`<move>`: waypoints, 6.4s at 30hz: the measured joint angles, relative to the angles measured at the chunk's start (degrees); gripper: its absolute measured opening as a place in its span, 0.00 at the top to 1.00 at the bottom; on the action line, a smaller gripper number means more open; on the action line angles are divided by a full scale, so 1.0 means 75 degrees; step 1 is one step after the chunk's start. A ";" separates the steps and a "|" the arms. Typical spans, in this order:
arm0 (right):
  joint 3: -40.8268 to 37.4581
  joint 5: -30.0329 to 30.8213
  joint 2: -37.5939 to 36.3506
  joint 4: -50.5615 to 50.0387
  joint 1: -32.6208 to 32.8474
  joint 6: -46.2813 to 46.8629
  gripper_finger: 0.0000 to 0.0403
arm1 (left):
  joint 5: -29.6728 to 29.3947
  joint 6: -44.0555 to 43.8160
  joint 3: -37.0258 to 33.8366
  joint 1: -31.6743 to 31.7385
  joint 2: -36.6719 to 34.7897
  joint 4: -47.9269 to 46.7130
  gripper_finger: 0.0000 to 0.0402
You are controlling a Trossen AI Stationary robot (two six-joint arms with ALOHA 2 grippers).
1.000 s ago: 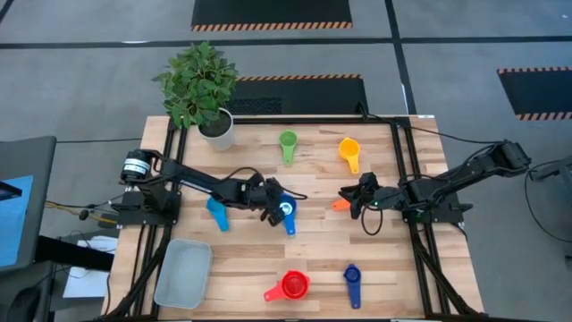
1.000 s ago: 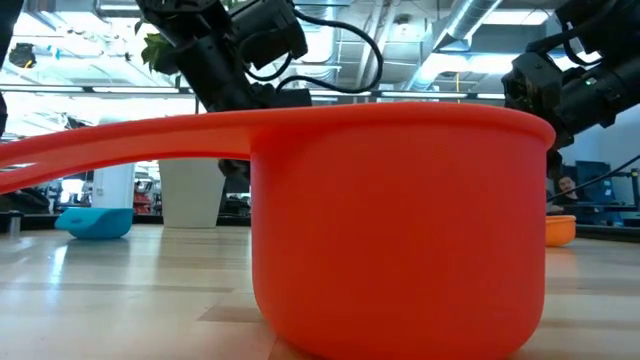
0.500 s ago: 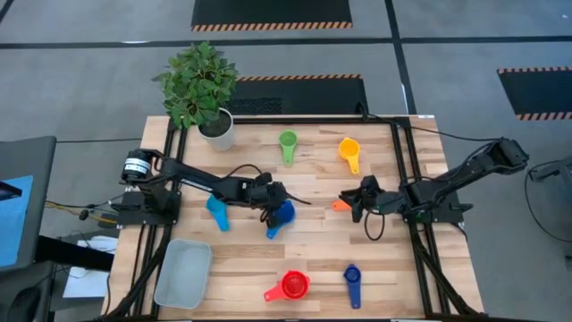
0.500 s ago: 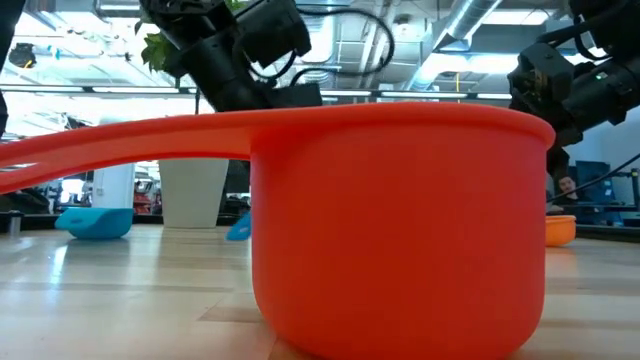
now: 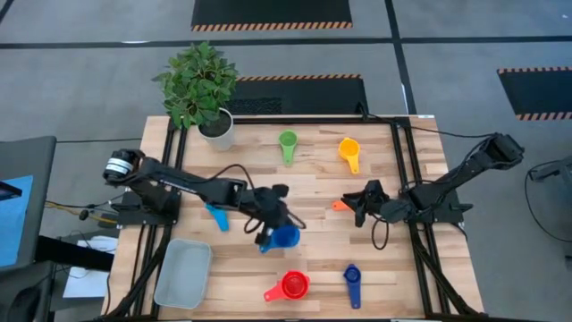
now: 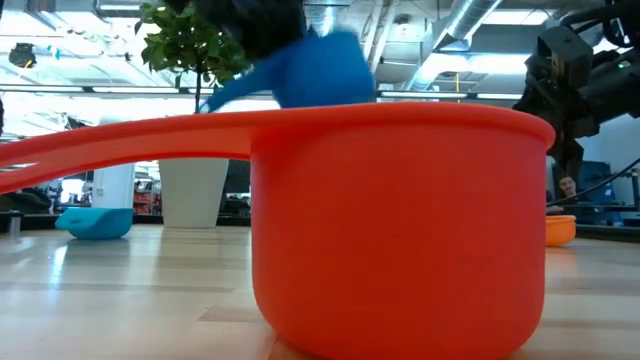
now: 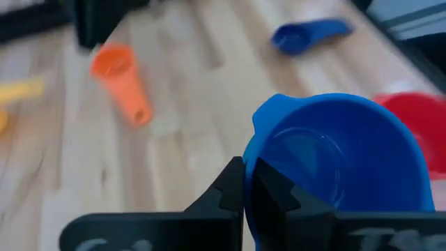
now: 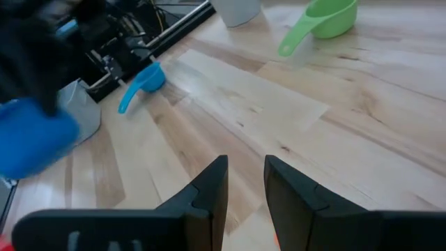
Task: Nest measuring cups in basket
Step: Stack the blue measuring cup on the red measuring cup, then adjust the stacked measuring cups, then stack the yellow measuring cup on the blue measuring cup
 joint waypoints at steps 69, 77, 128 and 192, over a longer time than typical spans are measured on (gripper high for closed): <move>0.0003 0.0160 0.0941 0.0825 0.0438 0.0259 0.70 | 0.1258 -0.2347 0.2314 -0.1247 0.3393 -0.0933 0.65; 0.0003 0.0160 0.0941 0.0781 0.0438 0.0259 0.70 | 0.0358 -0.2490 0.2317 -0.1014 0.3386 -0.1613 0.93; 0.2527 -0.3940 0.1956 -0.3802 -0.9319 -0.3867 0.56 | -0.5024 -0.2966 0.0349 0.0656 0.0643 -0.0882 0.59; 0.2974 0.0055 0.3956 0.2136 -0.3159 0.0263 0.94 | -0.3636 -0.3267 -0.3541 0.0557 -0.1323 0.4398 0.72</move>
